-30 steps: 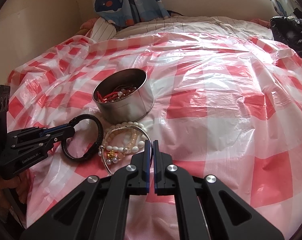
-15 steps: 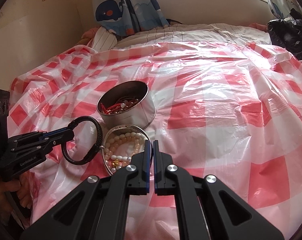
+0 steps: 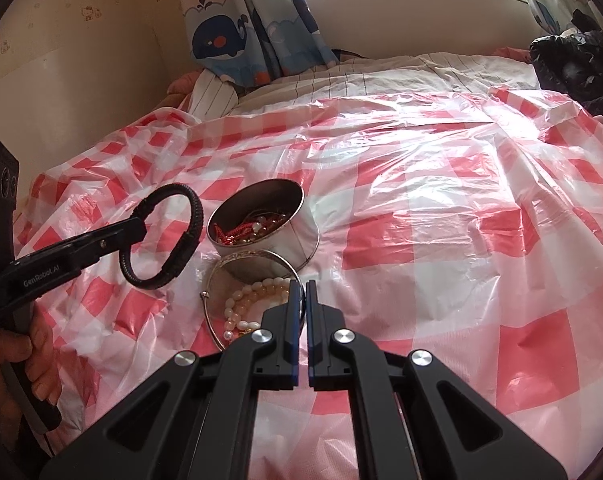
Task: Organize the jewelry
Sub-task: 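Lift the black bracelet into the tin with left tool while right tool carries the silver bangle, then drop the silver bangle into the tin with right tool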
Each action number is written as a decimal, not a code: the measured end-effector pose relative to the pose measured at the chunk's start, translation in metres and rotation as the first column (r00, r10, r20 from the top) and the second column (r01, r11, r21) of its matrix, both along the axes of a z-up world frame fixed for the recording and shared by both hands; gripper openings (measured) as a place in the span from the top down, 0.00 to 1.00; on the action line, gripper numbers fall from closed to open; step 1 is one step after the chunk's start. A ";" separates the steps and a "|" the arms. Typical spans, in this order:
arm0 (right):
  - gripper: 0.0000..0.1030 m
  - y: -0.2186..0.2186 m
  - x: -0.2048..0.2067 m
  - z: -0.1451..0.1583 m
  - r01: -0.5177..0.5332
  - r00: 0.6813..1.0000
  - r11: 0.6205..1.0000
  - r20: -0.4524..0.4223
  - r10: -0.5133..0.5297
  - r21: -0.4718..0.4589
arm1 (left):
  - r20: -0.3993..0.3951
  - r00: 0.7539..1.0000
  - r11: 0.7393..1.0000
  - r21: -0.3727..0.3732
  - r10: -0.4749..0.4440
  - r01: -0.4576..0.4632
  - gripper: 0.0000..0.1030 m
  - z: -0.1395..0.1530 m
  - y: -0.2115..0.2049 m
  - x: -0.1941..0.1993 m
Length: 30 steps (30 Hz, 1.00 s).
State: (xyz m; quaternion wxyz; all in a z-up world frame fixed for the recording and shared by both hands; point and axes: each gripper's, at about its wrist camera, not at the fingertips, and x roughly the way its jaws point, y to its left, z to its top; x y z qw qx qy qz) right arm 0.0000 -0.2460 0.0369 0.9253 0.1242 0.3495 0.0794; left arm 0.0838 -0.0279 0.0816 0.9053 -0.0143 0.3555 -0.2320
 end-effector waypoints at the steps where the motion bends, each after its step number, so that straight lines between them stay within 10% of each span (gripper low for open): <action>1: 0.97 -0.002 -0.001 0.001 0.002 1.000 1.000 0.003 -0.002 0.004 | -0.010 1.000 1.000 -0.018 0.008 -0.009 0.91 0.000 -0.002 0.004; 20: 0.97 0.007 0.033 0.022 0.046 0.998 0.996 0.054 -0.042 -0.080 | -0.089 0.995 0.999 -0.013 0.050 -0.051 0.91 -0.027 -0.038 0.061; 30: 0.91 0.042 0.101 0.007 -0.011 1.000 0.984 -0.008 0.009 -0.178 | -0.091 0.993 0.997 0.003 0.073 -0.073 0.57 -0.023 -0.012 0.050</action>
